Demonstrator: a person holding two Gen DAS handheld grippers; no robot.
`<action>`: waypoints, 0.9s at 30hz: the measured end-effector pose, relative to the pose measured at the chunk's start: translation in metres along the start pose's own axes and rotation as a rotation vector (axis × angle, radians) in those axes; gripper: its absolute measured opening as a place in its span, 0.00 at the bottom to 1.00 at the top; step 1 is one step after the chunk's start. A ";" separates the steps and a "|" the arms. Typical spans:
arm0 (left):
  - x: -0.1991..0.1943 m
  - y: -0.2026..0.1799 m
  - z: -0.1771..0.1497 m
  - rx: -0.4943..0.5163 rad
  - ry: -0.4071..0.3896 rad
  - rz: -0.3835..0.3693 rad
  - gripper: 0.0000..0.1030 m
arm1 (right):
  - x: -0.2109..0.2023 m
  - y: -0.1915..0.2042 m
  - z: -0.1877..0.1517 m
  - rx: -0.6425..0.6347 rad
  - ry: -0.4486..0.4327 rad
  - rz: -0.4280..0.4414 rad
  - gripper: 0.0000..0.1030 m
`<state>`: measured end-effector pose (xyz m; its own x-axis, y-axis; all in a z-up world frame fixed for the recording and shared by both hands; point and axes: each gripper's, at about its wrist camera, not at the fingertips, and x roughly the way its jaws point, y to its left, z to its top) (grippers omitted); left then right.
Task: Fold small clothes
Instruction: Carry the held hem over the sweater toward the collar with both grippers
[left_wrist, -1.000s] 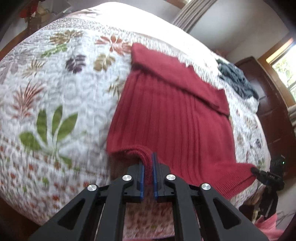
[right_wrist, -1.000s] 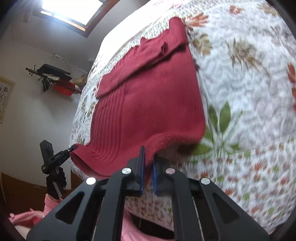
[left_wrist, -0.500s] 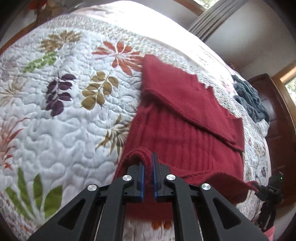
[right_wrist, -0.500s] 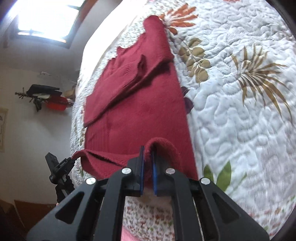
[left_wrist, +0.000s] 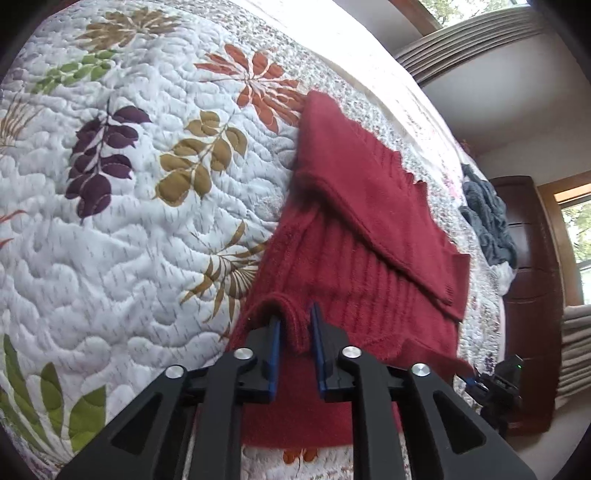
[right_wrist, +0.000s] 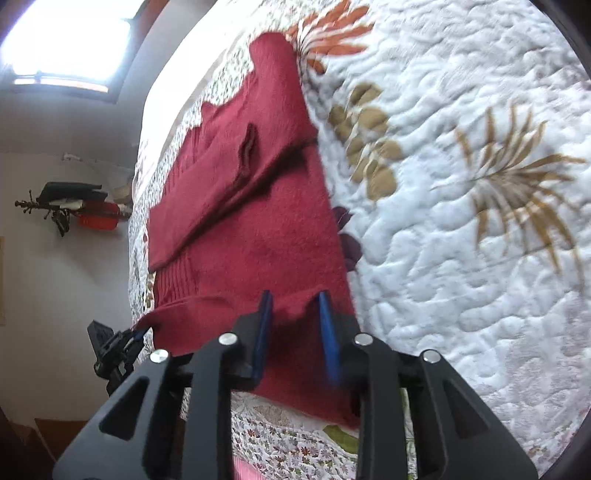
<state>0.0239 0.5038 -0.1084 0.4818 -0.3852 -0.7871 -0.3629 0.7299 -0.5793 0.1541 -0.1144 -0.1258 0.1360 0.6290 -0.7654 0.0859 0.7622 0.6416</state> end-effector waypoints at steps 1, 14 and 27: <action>-0.006 0.002 0.001 -0.007 -0.019 0.008 0.39 | -0.005 -0.001 0.000 -0.006 -0.011 -0.014 0.33; -0.004 -0.036 0.001 0.318 -0.048 0.180 0.50 | -0.019 0.026 -0.015 -0.192 -0.039 -0.122 0.38; 0.047 -0.068 -0.007 0.553 0.008 0.330 0.07 | 0.016 0.073 -0.029 -0.502 0.013 -0.258 0.50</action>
<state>0.0661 0.4321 -0.1076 0.4085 -0.0930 -0.9080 -0.0256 0.9932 -0.1132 0.1342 -0.0444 -0.0920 0.1605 0.4119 -0.8970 -0.3658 0.8689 0.3336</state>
